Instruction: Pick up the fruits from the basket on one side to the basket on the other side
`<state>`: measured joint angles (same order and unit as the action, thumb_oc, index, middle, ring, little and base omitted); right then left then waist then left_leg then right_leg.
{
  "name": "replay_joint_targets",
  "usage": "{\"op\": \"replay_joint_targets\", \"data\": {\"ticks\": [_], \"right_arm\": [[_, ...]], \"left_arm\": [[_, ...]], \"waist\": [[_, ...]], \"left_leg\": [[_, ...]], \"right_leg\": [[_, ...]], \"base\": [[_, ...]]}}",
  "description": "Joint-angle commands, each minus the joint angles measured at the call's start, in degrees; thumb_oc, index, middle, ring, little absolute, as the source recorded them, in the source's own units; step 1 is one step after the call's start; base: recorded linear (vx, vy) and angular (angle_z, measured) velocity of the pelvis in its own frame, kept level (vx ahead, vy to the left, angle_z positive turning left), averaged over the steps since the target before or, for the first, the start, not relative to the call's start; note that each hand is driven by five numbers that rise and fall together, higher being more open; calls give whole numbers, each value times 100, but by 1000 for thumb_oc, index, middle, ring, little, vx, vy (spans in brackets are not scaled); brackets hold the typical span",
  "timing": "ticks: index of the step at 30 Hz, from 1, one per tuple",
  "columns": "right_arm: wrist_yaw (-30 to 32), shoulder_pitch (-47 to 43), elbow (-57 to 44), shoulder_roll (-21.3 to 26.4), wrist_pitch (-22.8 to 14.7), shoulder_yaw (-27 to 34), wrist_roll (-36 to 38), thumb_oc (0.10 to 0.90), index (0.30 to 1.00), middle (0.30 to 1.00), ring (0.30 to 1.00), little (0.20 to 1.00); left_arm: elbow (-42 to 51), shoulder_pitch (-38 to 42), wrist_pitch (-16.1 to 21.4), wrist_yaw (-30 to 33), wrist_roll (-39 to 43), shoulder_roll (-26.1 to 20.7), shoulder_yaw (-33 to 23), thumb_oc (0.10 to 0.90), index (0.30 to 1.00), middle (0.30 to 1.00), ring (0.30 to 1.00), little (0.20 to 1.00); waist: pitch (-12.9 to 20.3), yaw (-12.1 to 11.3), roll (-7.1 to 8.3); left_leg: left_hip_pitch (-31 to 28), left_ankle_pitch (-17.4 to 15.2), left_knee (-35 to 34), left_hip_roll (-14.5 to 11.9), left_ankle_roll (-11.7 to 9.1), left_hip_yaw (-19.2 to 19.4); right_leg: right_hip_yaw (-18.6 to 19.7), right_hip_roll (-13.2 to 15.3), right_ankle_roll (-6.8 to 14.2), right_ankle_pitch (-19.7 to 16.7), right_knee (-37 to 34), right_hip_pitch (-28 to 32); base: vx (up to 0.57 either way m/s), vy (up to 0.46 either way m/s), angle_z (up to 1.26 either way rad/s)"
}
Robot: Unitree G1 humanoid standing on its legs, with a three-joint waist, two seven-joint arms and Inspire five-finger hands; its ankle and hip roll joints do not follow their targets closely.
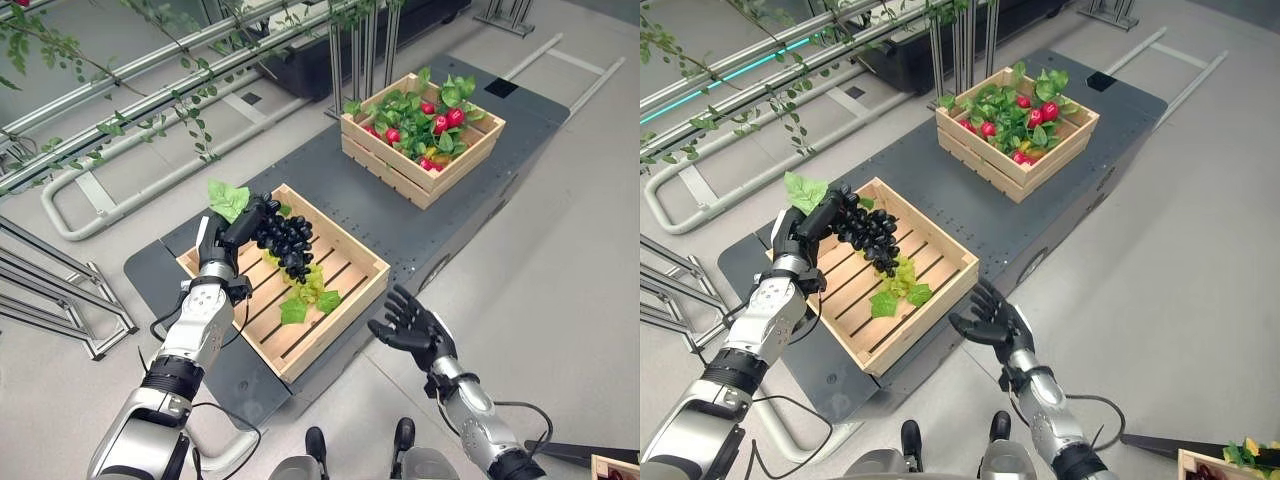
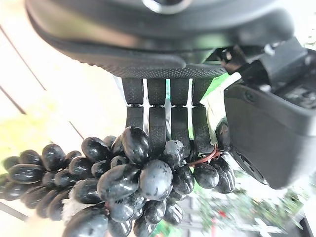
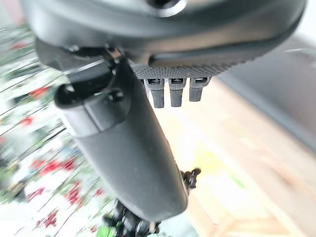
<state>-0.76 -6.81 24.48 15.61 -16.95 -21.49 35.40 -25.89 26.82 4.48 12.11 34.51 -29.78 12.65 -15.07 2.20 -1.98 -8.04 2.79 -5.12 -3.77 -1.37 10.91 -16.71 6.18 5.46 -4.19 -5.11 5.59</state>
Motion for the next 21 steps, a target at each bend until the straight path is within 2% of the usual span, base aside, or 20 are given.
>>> {"op": "replay_joint_targets", "data": {"ticks": [1, 3, 5, 11, 14, 21], "right_arm": [[417, -365, -450, 50, -889, -177, -602, 800, 900, 900, 900, 900], [398, -490, -601, 118, -845, -208, -741, 800, 900, 900, 900, 900], [647, -720, -847, 374, -790, -224, -1066, 800, 900, 900, 900, 900], [1108, -1053, -1173, 731, -478, -84, -1451, 800, 900, 900, 900, 900], [1156, -1103, -1262, 775, -388, -90, -1457, 800, 900, 900, 900, 900], [750, -1394, -1277, 627, -120, -296, -919, 800, 900, 900, 900, 900]], "left_arm": [[68, 863, 989, -158, -149, -163, 47, 400, 300, 300, 300, 300], [111, 907, 1012, -174, -267, -190, 102, 400, 300, 300, 300, 300], [205, 1022, 1022, -226, -559, -269, 212, 400, 300, 300, 300, 300], [639, 1275, 716, -381, -850, -396, 475, 400, 300, 300, 300, 300], [757, 1348, 614, -470, -839, -395, 564, 400, 300, 300, 300, 300], [924, 1645, 397, -724, -748, -216, 925, 400, 300, 300, 300, 300]], "waist": [[772, -5, -194], [803, -3, -192], [842, 16, -178], [972, 110, -152], [1003, 137, -148], [1044, 175, -143]], "left_leg": [[75, -597, 12, 318, 109, -74], [13, -645, 12, 305, 87, -71], [-39, -635, 12, 270, 104, 18], [-197, -686, 12, 197, 72, 122], [-242, -704, 12, 178, 61, 178], [-305, -742, 12, 166, 49, 255]], "right_leg": [[-72, 268, 128, 364, 23, 201], [-45, 270, 147, 424, 43, 244], [-60, 265, 117, 408, 37, 274], [118, 207, 97, 449, 11, 366], [179, 192, 98, 461, 11, 377], [295, 175, 102, 486, 11, 380]], "base": [[0, 0, 0], [27, -22, -2], [8, -30, -7], [34, -17, -6], [21, -18, -16], [0, -21, -9]]}}
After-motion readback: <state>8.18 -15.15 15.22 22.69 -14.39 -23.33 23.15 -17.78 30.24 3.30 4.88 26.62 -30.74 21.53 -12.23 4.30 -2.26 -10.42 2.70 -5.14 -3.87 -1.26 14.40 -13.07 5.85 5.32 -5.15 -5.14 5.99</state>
